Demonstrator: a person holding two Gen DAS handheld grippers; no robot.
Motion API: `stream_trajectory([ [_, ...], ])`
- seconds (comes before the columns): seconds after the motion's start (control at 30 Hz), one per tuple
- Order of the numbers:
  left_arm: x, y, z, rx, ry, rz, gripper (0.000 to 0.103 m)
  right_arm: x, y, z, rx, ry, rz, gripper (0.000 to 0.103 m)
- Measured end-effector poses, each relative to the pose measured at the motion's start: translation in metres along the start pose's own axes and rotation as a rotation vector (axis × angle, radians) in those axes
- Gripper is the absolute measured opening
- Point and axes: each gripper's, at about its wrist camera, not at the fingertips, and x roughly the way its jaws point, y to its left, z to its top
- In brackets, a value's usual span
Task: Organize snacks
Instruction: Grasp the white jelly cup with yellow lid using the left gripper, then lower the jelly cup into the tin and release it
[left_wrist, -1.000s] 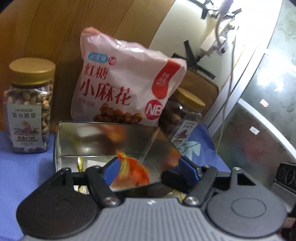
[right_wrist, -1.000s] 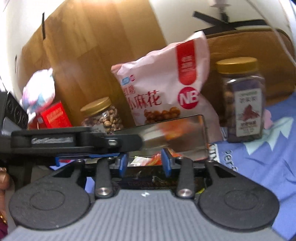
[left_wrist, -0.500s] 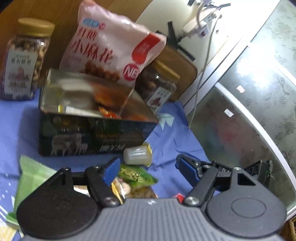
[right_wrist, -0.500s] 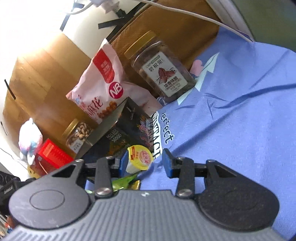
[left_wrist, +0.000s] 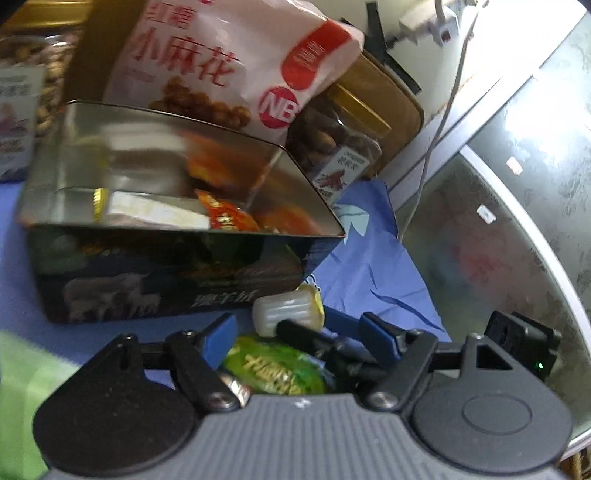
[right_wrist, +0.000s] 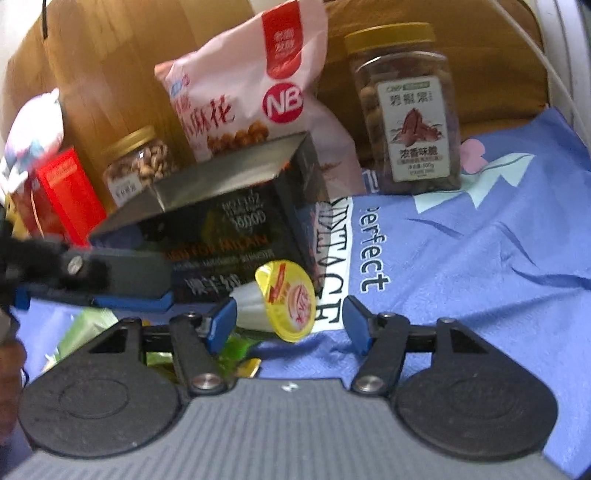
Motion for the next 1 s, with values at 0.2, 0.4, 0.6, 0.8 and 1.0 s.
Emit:
stream_trajectory([
  [0.2,0.031,-0.013,0.009,0.074,0.064,0.018,0.081,0.003,0.002,0.003,-0.011,0.013,0.018,0.068],
  [0.4,0.057,-0.025,0.01,0.14,0.116,0.068,0.071,0.004,0.01,0.002,-0.05,0.019,0.023,0.059],
  [0.6,0.04,-0.025,0.003,0.136,0.074,0.105,0.053,-0.003,0.018,-0.002,-0.113,-0.019,0.001,0.053],
  [0.8,-0.02,-0.047,-0.006,0.197,-0.069,0.034,0.056,-0.042,0.047,-0.013,-0.24,-0.169,0.004,0.051],
  [1.0,-0.044,-0.059,0.017,0.252,-0.184,0.077,0.057,-0.043,0.067,0.012,-0.317,-0.265,0.004,0.047],
])
